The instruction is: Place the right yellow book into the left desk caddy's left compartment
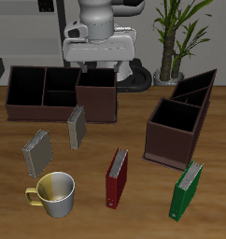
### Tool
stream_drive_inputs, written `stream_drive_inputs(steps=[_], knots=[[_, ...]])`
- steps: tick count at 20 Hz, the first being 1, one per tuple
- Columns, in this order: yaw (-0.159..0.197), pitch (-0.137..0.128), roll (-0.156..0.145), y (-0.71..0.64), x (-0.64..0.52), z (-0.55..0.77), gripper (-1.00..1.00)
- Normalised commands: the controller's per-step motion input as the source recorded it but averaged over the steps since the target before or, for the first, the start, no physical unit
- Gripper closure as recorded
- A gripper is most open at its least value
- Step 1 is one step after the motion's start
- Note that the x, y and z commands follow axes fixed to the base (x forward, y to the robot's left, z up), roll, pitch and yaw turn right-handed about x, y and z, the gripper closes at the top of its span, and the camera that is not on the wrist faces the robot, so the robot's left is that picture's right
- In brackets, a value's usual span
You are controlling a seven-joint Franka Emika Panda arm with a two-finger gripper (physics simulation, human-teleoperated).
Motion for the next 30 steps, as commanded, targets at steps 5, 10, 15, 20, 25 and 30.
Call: stream_drive_inputs(steps=[5,10,15,20,25,30], knots=[[-0.010,-0.012,0.012,-0.34,0.01,0.01,-1.00],[0.001,-0.029,0.026,-0.40,0.00,0.03,-1.00],[0.010,-0.024,-0.002,-0.37,0.06,0.00,-1.00],[0.000,-0.027,-0.005,-0.34,0.11,0.00,-1.00],[0.006,-0.013,-0.028,-0.20,0.13,-0.04,-1.00],[-0.021,-0.030,-0.043,-0.25,0.13,0.04,-1.00]])
